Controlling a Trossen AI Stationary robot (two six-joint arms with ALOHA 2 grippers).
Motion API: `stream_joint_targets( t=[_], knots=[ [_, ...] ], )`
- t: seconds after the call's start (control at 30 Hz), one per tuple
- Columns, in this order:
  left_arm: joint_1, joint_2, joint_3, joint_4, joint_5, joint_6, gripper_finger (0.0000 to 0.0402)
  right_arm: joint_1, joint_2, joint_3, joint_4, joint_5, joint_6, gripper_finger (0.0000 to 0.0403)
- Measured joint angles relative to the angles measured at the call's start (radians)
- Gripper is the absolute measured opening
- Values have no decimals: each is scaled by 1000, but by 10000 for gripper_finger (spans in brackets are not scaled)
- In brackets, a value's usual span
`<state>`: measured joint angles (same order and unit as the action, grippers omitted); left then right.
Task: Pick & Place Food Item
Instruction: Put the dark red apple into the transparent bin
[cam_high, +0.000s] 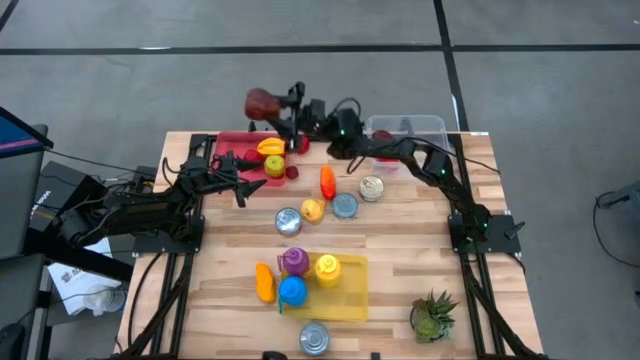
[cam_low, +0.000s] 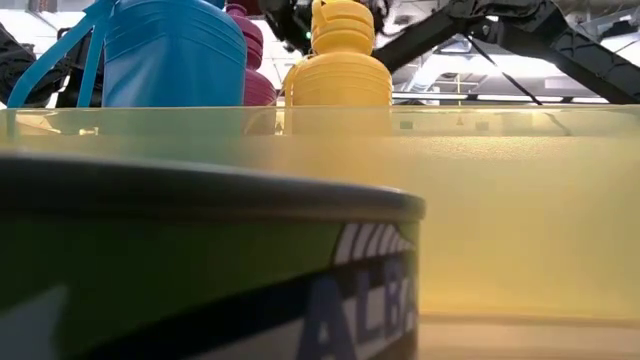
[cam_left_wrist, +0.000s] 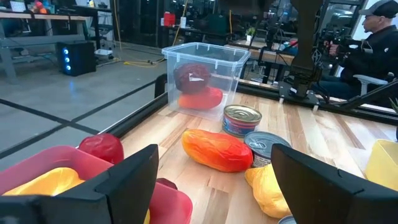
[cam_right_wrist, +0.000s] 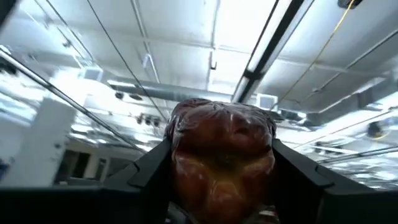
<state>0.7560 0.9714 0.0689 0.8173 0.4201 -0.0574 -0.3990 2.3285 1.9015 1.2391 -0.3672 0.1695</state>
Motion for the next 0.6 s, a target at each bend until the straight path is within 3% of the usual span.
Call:
stream_joint_targets(
  t=[0.23, 0.4, 0.6],
  knots=[
    [0, 0, 0, -9, 0, 0, 303, -33, -35, -259, 91, 10, 67, 204],
    [0, 0, 0, -14, 0, 0, 303, -68, -171, -511, 115, 28, 22, 204],
    [0, 0, 0, -11, 0, 0, 303, -112, -431, -828, -125, 152, -121, 204]
  ],
)
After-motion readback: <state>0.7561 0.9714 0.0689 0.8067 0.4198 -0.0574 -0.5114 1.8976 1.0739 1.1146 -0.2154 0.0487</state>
